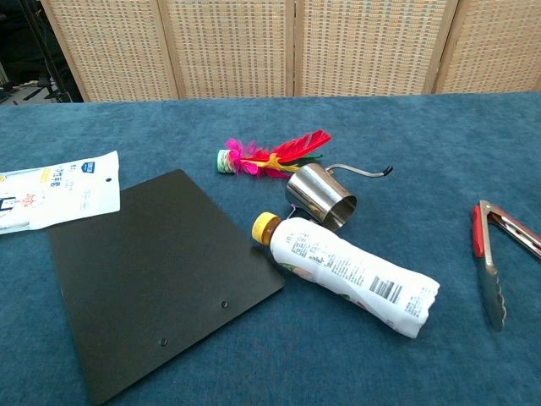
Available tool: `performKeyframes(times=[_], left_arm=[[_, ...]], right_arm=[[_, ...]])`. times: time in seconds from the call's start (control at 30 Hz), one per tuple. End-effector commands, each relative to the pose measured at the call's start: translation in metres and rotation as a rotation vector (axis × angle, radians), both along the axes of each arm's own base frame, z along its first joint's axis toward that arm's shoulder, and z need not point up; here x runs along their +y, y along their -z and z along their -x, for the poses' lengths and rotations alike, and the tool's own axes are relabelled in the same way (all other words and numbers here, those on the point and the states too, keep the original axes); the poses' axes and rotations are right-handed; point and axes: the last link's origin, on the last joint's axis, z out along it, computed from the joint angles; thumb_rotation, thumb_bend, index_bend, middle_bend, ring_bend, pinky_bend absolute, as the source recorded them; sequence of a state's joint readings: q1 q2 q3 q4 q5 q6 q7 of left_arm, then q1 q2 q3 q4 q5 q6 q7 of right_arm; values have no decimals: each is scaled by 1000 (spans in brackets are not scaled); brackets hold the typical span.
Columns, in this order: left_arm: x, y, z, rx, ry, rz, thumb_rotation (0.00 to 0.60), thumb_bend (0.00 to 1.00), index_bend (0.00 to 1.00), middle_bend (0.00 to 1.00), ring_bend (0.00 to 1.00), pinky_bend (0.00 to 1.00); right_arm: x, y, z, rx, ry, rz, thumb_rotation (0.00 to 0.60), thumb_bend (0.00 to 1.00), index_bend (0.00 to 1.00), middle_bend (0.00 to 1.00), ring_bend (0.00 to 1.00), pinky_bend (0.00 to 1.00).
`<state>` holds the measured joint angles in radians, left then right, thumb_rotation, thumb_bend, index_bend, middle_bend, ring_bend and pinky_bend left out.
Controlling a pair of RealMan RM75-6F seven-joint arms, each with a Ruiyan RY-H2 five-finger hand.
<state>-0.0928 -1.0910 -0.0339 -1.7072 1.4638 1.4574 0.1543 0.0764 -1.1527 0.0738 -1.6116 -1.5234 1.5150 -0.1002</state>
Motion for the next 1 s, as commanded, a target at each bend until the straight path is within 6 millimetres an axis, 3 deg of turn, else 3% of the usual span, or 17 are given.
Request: performKeyframes(times=[0.03, 0.37, 0.47, 0.57, 0.6, 0.73, 1.0], left_arm=[[0, 0, -1, -2, 2, 1, 600, 14, 0, 0, 0, 0], [2, -1, 0, -5, -4, -16, 600, 18, 0, 0, 2, 0], [3, 0, 1, -7, -15, -17, 600, 27, 0, 1, 110, 51], [7, 1, 1, -25, -26, -27, 600, 46, 0, 137, 354, 248], [10, 2, 2, -35, -33, -33, 600, 64, 0, 236, 435, 309], [21, 7, 5, -65, -54, -17, 600, 160, 0, 482, 642, 464], [55, 12, 5, -150, -119, 143, 600, 470, 0, 700, 806, 599]], right_arm=[[0, 0, 0, -1, -2, 0, 600, 208, 0, 0, 0, 0], [0, 1, 0, 2, 2, -5, 600, 207, 0, 0, 0, 0], [0, 1, 0, 0, 1, -4, 600, 207, 0, 0, 0, 0], [0, 0, 0, -2, 2, 1, 600, 208, 0, 0, 0, 0], [0, 0, 0, -2, 3, 1, 600, 208, 0, 0, 0, 0], [0, 1, 1, -1, 5, -5, 600, 208, 0, 0, 0, 0], [-1, 4, 0, 4, 5, -15, 600, 208, 0, 0, 0, 0]])
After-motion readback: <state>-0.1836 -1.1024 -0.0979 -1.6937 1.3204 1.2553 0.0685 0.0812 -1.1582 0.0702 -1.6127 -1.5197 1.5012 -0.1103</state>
